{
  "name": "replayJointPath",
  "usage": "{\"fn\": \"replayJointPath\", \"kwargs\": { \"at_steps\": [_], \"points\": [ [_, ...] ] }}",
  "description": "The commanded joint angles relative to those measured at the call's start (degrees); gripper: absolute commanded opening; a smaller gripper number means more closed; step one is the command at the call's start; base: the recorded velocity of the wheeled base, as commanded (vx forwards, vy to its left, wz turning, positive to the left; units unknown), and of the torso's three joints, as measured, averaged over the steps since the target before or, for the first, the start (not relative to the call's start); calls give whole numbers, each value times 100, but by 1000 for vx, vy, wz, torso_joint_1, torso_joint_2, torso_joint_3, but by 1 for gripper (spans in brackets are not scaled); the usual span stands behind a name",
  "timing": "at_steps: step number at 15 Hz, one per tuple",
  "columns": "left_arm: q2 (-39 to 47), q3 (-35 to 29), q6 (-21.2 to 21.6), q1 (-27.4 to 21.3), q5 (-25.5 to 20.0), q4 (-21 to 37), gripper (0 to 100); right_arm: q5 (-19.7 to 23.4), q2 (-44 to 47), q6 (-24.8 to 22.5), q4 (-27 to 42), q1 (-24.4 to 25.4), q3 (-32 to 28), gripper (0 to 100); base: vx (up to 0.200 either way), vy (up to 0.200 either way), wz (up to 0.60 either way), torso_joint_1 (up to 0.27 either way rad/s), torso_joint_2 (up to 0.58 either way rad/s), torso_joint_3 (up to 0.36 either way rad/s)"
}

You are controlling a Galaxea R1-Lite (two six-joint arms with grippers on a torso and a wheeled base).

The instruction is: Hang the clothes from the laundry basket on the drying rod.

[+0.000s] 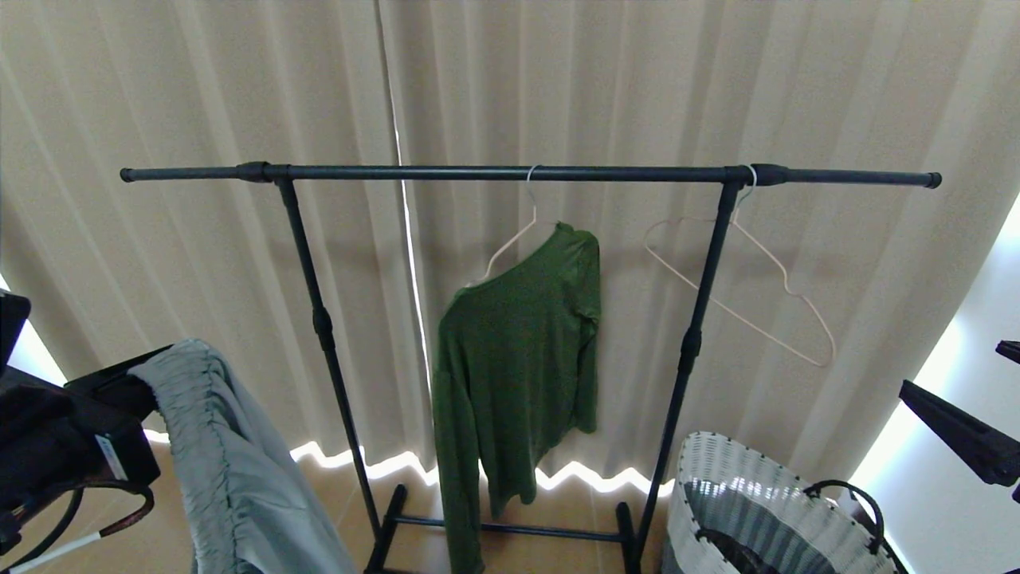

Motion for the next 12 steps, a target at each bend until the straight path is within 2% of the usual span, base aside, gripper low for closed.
{"fn": "replayJointPath", "kwargs": {
  "at_steps": [1,3,5,6,7,9,10,11,12],
  "points": [
    [18,52,12,1,0,-38,0,6,2,-1,17,-92,23,100,0,0,0,227,-525,-295],
    [-17,140,-14,18,0,-152,0,15,2,25,35,-101,94,100,0,0,0,198,-478,-261],
    [-8,131,-41,54,0,-240,0,-20,134,16,421,-171,-187,100,0,0,0,81,-181,-100],
    [18,105,-41,54,0,-258,0,-73,169,7,861,-320,-434,100,0,0,0,32,-71,-41],
    [36,87,-32,45,0,-258,0,-91,169,7,1766,-461,-908,100,0,0,0,0,0,0],
    [150,52,-41,54,0,-258,0,-64,196,7,2847,-443,-1435,100,0,0,0,0,0,0],
    [150,52,-41,54,0,-258,0,-64,196,7,2847,-443,-1435,100,0,0,0,0,0,0],
    [273,-10,-32,54,0,-267,0,-82,363,7,3216,-443,-1541,100,200,0,0,2,-2,2],
    [273,-10,-32,45,0,-267,0,-99,459,-1,3225,-443,-1541,100,200,0,0,2,2,-2]
  ]
}}
